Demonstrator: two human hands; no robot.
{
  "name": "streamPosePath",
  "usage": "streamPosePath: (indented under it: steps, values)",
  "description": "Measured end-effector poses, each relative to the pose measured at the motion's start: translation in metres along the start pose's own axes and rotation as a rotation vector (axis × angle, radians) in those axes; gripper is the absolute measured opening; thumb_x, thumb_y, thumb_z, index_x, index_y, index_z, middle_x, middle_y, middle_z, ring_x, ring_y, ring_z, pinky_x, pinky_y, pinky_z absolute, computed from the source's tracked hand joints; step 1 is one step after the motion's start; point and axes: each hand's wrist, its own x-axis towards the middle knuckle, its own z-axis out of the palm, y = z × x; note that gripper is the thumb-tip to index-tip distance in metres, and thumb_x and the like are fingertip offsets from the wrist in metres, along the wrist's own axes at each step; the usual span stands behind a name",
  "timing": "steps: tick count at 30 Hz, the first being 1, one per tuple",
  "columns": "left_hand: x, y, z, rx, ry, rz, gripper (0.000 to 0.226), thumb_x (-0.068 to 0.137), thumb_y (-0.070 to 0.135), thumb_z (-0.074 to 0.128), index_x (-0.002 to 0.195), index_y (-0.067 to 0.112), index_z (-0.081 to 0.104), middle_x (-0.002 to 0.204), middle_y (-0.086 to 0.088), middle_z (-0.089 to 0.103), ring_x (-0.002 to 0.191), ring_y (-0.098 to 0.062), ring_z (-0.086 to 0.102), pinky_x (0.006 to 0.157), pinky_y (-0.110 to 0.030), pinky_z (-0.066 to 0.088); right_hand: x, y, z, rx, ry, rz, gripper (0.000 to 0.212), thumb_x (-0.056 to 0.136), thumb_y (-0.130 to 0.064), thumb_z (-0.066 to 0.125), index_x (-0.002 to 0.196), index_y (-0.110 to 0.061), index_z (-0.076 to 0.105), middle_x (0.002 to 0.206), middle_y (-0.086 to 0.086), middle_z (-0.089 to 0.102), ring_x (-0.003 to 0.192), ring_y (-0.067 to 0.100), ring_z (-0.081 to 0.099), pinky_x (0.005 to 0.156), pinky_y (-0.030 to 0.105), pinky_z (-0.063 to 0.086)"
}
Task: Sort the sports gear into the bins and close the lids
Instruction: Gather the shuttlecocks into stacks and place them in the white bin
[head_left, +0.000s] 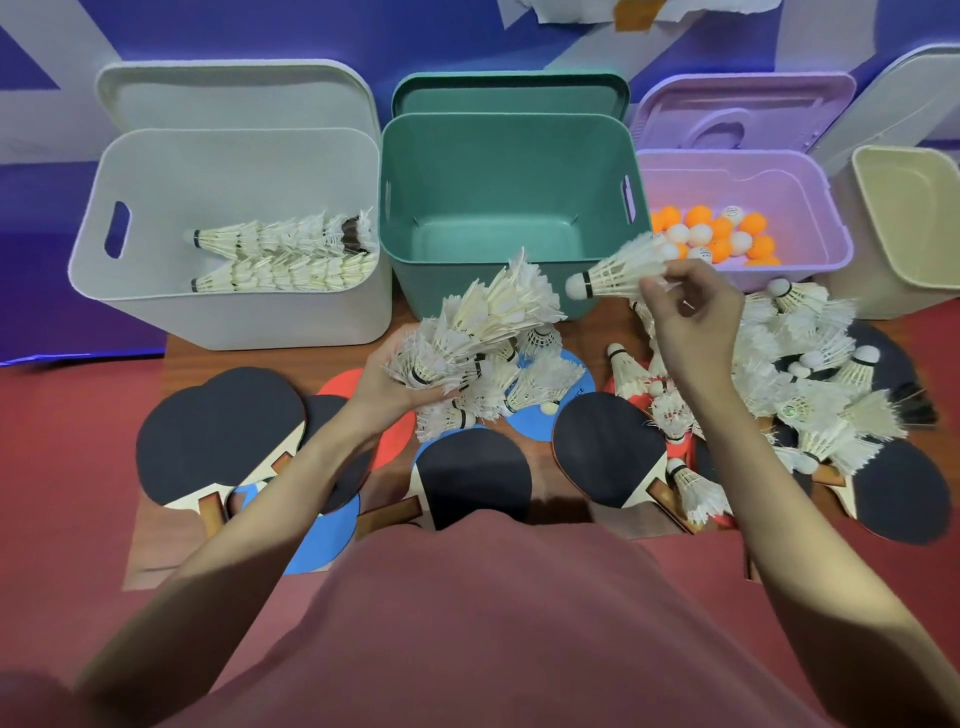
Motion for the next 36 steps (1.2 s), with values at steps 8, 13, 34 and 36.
streamPosePath:
  steps: [8, 13, 34, 36]
  values:
    - [-0.013, 0.01, -0.019, 0.096, 0.032, 0.013, 0.066, 0.066, -0.015, 0.076, 0.117, 0.018, 0.05, 0.109, 0.004, 0.062, 0.095, 0.005, 0.062, 0.082, -0.014, 0.048, -0.012, -0.031, 0.037, 0.112, -0.495, 0.021, 0.019, 0.083, -0.005, 0.069, 0.083, -0.021, 0.058, 0.07, 0.006, 0.059, 0.066, 0.005, 0.055, 0.069, 0.016, 0.046]
    - [-0.032, 0.05, -0.052, 0.15, 0.126, 0.06, 0.066, 0.072, -0.018, 0.07, 0.123, 0.014, 0.043, 0.097, 0.003, 0.06, 0.073, 0.002, 0.06, 0.062, -0.016, 0.051, 0.007, -0.054, 0.061, 0.143, -0.635, 0.038, 0.031, 0.083, 0.007, 0.064, 0.109, -0.006, 0.053, 0.063, -0.001, 0.036, 0.056, 0.012, 0.036, 0.058, 0.015, 0.036]
    - [0.153, 0.07, -0.283, 0.86, 0.111, 0.027, 0.062, 0.064, -0.012, 0.069, 0.12, 0.007, 0.048, 0.127, -0.013, 0.051, 0.081, -0.022, 0.048, 0.065, -0.029, 0.035, 0.074, -0.077, 0.337, -0.518, -0.695, -0.061, 0.04, 0.073, -0.006, 0.07, 0.109, -0.016, 0.054, 0.088, -0.003, 0.054, 0.083, 0.018, 0.053, 0.075, 0.031, 0.044]
    - [0.168, 0.059, -0.29, 0.842, 0.119, 0.01, 0.062, 0.065, -0.012, 0.07, 0.119, 0.008, 0.047, 0.126, -0.014, 0.051, 0.078, -0.024, 0.05, 0.064, -0.032, 0.04, 0.077, -0.073, 0.351, -0.555, -0.678, -0.035, 0.039, 0.076, -0.003, 0.064, 0.11, -0.015, 0.049, 0.09, 0.0, 0.054, 0.084, 0.021, 0.053, 0.07, 0.031, 0.041]
